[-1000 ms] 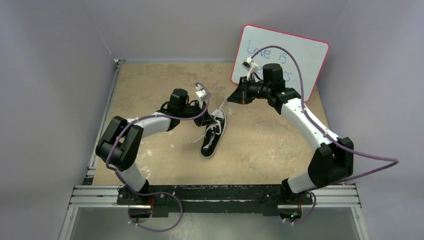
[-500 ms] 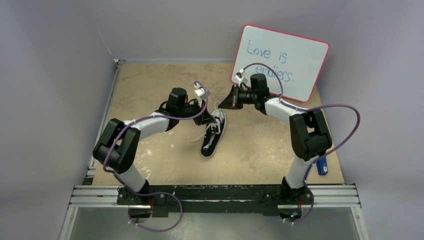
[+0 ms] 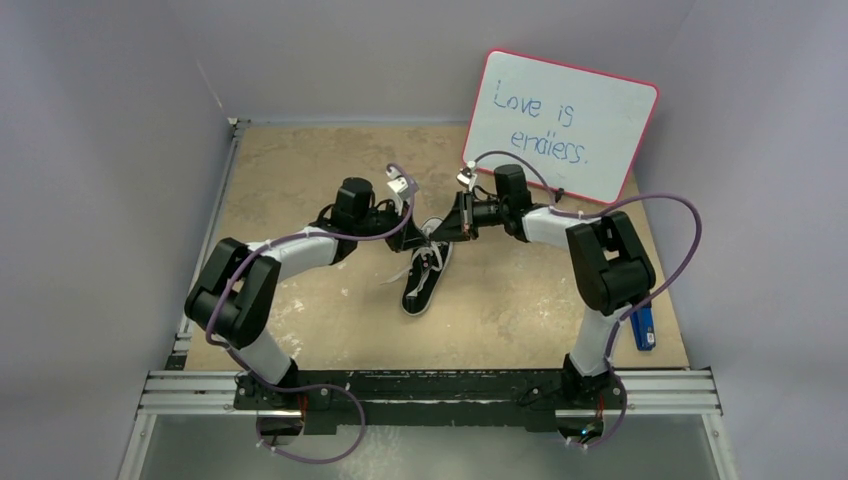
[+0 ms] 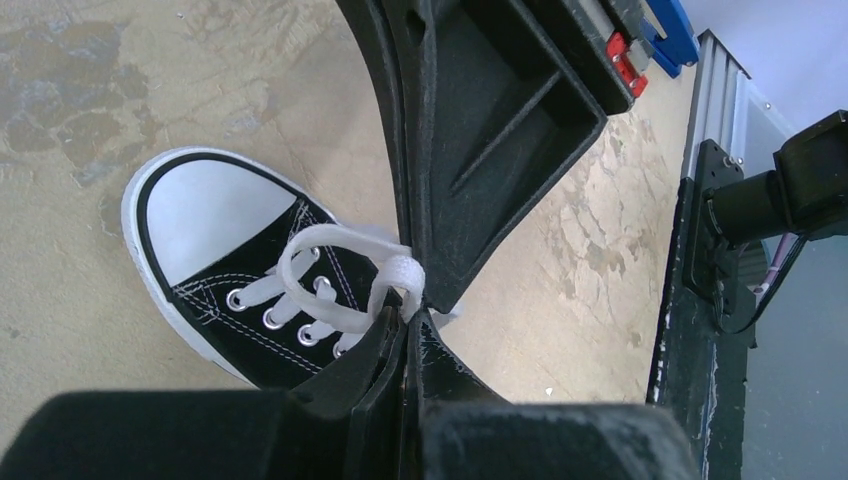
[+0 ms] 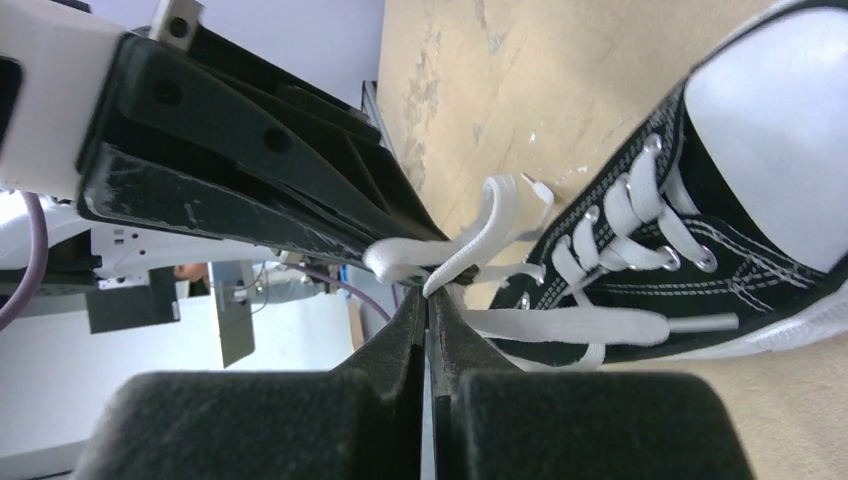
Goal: Tie the shoes
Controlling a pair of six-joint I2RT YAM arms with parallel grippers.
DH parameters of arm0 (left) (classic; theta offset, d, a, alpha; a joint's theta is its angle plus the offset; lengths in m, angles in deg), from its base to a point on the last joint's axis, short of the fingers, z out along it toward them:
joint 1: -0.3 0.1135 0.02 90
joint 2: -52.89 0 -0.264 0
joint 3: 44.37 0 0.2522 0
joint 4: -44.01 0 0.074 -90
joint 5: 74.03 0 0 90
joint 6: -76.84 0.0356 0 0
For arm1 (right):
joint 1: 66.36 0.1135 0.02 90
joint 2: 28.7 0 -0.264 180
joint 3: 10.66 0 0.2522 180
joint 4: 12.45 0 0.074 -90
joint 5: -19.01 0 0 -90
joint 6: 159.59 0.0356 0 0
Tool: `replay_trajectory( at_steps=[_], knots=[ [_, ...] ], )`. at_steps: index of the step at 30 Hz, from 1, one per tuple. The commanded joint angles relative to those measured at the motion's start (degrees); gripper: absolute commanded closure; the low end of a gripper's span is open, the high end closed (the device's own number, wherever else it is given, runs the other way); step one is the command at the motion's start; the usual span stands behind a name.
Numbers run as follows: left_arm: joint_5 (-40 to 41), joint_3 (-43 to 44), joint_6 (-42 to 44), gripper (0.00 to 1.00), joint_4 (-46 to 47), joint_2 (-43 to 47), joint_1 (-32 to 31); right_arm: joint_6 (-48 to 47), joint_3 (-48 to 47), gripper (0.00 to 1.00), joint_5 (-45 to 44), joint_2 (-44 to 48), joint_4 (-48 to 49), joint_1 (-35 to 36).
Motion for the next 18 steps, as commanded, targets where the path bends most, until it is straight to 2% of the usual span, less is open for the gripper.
replay_trajectory(
  at_steps=[1,5,9,14,18],
  knots=[
    [0.38,-0.15,-0.71,1.00,3.83,2.90,0.51,1.98,1.62,1.00,7.15,-2.08,1.92,0.54],
    [-0.36,-0.54,-2.01,1.00,5.17,2.74,0.51,-1.58,2.59,1.00,5.49,-1.32,-2.55,0.56],
    [-0.26,-1.17,-0.73,1.00,3.29,3.81,0.51,0.24,2.37,1.00,2.16,-1.39,0.30,-0.51],
    [-0.57,-1.74,-0.10,1.00,2.06,4.74,0.51,-0.55,0.16,1.00,-0.17,-0.81,0.57,-4.24],
    [-1.08,-1.71,-0.36,1.00,2.23,4.93,0.51,-5.53,-4.04,1.00,-1.95,-3.97,-3.04,-4.53]
  ],
)
